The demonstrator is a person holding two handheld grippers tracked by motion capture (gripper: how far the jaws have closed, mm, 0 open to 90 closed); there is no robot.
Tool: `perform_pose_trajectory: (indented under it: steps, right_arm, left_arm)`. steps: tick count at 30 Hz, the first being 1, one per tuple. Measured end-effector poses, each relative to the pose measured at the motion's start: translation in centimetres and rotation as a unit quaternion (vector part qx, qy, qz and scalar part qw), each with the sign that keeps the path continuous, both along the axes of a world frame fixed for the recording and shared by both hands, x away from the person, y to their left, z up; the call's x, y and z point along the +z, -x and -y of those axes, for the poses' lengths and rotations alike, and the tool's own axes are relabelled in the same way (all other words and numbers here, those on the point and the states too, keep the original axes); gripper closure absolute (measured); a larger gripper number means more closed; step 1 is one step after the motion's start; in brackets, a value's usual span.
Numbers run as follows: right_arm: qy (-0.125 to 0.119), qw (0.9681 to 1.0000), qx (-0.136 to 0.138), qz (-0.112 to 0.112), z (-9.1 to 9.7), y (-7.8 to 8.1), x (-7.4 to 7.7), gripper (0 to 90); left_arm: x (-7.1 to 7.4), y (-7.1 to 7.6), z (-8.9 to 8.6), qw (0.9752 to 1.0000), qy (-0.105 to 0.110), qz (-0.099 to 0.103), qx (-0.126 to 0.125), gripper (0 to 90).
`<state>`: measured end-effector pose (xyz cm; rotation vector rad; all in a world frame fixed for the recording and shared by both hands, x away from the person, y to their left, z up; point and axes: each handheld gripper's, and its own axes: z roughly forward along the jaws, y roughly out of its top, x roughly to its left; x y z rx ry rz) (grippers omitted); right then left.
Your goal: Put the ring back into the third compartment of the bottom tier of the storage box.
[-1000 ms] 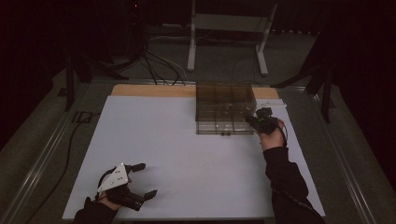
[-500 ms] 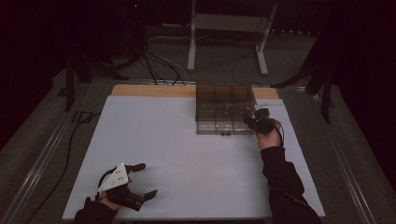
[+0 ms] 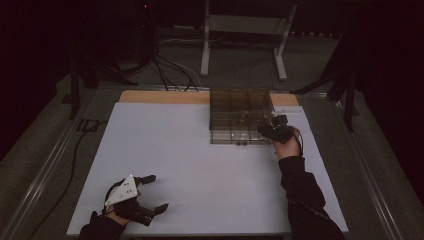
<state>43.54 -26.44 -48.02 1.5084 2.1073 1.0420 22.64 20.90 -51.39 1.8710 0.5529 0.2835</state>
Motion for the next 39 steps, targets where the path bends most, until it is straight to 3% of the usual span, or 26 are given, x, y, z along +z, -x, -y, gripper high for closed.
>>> perform_pose_trajectory:
  steps: [7, 11, 14, 21, 22, 28, 32, 39]
  right_arm:
    - [0.0, 0.9999, 0.008, 0.008, -0.4, 0.9, 0.5, 46.7]
    - [-0.012, 0.9999, 0.01, 0.007, -0.4, 1.3, 0.7, 42.4]
    - [-0.018, 0.9995, 0.02, 0.014, -0.8, 1.9, 1.3, 33.7]
    - [-0.027, 0.9989, 0.03, 0.021, -1.4, 2.7, 2.4, 27.6]
    - [-0.03, 0.9987, 0.036, 0.02, -1.7, 3.0, 2.7, 21.1]
    - [-0.041, 0.9967, 0.065, 0.025, -2.1, 3.8, 3.2, 8.2]
    - [-0.037, 0.9948, 0.091, 0.027, -2.5, 4.3, 3.4, 1.1]
    - [-0.016, 0.9925, 0.115, 0.04, -3.4, 5.3, 4.0, 0.0]
  left_arm:
    - [0.0, 0.0, 0.0, 1.0, 0.002, -0.001, 0.0, 0.6]
    - [0.0, -0.1, 0.0, 1.0, 0.0, -0.001, 0.0, 0.6]
    - [0.0, -0.1, 0.0, 1.0, 0.003, -0.001, 0.0, 0.6]
    - [0.0, -0.1, 0.1, 1.0, 0.0, 0.0, -0.001, 0.5]
    - [0.0, -0.1, 0.1, 1.0, -0.001, 0.0, -0.002, 0.6]
    - [0.0, -0.1, 0.1, 1.0, 0.0, 0.0, -0.002, 0.5]
    - [0.0, 0.0, 0.0, 1.0, 0.0, 0.0, 0.0, 0.6]
    - [0.0, 0.0, 0.0, 1.0, 0.002, -0.001, -0.001, 0.5]
